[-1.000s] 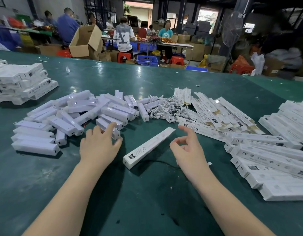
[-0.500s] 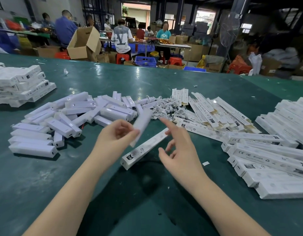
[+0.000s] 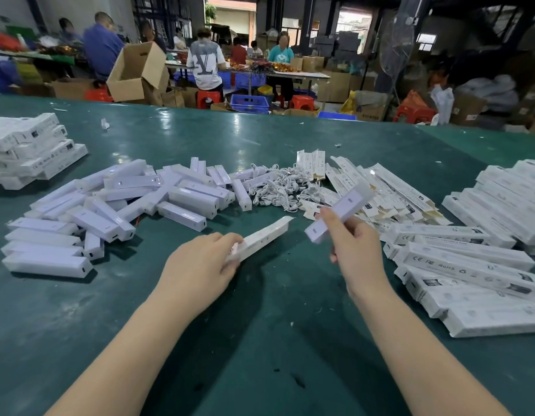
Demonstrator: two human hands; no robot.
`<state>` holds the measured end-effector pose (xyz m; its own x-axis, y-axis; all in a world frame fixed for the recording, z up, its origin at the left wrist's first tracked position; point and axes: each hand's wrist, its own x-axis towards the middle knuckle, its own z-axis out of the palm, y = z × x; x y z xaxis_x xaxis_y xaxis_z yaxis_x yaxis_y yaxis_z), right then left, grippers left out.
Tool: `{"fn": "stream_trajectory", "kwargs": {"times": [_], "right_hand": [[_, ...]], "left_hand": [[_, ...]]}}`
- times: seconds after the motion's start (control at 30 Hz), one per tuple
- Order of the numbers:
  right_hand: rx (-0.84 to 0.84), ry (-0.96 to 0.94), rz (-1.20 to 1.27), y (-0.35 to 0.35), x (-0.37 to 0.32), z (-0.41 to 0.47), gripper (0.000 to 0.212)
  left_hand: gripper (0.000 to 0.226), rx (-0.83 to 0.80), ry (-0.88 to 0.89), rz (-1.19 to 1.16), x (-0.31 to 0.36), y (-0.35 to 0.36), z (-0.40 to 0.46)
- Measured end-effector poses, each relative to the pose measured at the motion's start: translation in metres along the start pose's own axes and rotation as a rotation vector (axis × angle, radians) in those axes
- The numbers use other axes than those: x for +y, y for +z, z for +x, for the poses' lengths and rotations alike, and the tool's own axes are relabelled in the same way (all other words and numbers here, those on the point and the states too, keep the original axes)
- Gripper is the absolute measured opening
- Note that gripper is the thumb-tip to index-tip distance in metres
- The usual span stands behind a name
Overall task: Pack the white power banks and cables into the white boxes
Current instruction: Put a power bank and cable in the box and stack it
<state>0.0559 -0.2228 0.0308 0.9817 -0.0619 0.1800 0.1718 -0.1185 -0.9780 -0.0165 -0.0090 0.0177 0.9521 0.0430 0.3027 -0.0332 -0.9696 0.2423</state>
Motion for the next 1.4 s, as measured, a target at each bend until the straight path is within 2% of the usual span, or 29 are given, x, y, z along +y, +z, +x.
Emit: {"fn": "stream_trajectory", "kwargs": {"times": [0.17, 0.3, 0.37, 0.53, 0.67, 0.8, 0.9, 1.0, 1.17, 1.27, 1.4], "right_hand": [[-0.001, 0.132, 0.319, -0.001, -0.009, 0.003, 0.014], [-0.023, 0.148, 0.382, 0.0, -0.012, 0.001, 0.008], [-0.02, 0.142, 0.428, -0.001, -0.014, 0.0, 0.006], [-0.022, 0.133, 0.485, -0.004, -0.017, 0.001, 0.009], [-0.032, 0.139, 0.461, -0.002, -0.015, 0.001, 0.007], [-0.004, 0.143, 0.481, -0.003, -0.014, 0.004, 0.008], [0.004, 0.127, 0.518, -0.004, -0.014, 0.005, 0.007], [-0.047, 0.093, 0.627, -0.005, -0.015, 0.004, 0.003], [-0.117, 0.059, 0.714, -0.006, -0.019, 0.004, 0.001], [-0.068, 0.034, 0.622, -0.007, -0.02, 0.005, 0.026], [-0.067, 0.024, 0.548, -0.008, -0.017, 0.005, 0.03]], "left_hand": [[0.042, -0.005, -0.098, -0.015, -0.001, 0.004, 0.0], [0.047, 0.013, -0.129, -0.047, 0.004, -0.002, -0.003], [0.042, 0.043, -0.109, -0.04, 0.004, -0.005, -0.003], [0.037, 0.028, -0.012, 0.107, 0.003, -0.007, 0.0], [0.036, -0.023, -0.056, 0.037, 0.001, -0.007, -0.001], [0.049, 0.032, -0.062, -0.013, 0.008, -0.003, -0.003], [0.052, -0.027, -0.09, 0.004, 0.007, -0.001, -0.002], [0.052, -0.067, -0.061, 0.07, 0.004, -0.002, 0.0], [0.049, -0.026, -0.013, -0.05, 0.007, -0.003, -0.003], [0.059, -0.017, -0.006, -0.097, 0.009, -0.005, -0.003], [0.054, -0.008, -0.006, -0.126, 0.011, -0.005, -0.004]]}}
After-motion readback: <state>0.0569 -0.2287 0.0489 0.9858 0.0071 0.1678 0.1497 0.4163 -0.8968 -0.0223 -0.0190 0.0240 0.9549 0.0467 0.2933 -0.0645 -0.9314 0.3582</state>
